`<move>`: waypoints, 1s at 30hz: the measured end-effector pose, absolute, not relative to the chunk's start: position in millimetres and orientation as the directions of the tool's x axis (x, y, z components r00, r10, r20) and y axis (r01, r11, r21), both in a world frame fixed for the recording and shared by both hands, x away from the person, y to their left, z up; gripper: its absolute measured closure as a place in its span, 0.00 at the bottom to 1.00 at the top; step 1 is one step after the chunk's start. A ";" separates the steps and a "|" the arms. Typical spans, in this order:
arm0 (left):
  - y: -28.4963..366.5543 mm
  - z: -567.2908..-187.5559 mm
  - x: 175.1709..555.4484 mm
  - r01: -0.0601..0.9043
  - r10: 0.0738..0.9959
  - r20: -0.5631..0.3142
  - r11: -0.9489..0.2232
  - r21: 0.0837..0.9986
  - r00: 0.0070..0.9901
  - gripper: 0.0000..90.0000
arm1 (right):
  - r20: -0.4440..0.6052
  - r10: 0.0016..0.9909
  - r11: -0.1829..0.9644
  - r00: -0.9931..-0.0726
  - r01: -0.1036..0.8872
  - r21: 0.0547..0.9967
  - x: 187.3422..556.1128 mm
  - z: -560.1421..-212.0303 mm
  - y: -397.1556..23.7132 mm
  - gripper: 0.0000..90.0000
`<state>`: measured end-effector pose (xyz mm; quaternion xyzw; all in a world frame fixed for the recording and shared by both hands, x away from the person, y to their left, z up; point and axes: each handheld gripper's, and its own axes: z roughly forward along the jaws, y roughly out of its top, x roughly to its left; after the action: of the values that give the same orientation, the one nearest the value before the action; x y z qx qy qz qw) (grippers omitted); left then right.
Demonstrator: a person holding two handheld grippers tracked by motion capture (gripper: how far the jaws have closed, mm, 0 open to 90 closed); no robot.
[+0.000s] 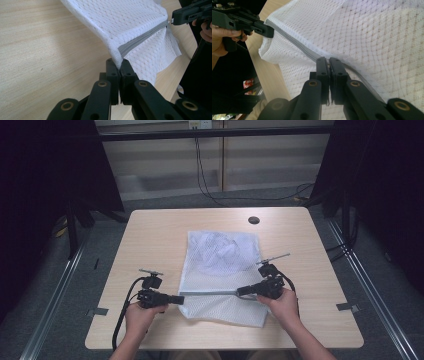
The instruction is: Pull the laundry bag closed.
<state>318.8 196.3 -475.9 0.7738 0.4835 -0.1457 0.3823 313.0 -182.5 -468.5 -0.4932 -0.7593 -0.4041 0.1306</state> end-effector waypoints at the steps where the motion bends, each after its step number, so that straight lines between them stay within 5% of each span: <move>1: 196.4 -475.8 318.7 0.860 0.639 -0.595 -0.236 0.452 0.488 0.98 | 0.598 0.642 0.188 -0.480 0.854 0.485 313.0 -468.5 -182.7 0.97; 30: 197.3 -476.1 318.7 0.859 0.641 -0.591 -0.240 0.452 0.490 0.98 | 0.602 0.648 0.174 -0.466 0.860 0.479 311.5 -471.1 -195.5 0.97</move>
<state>318.7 197.3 -476.1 0.7743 0.4844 -0.1431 0.3813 311.5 -195.5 -471.1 -0.4995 -0.7548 -0.4044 0.1315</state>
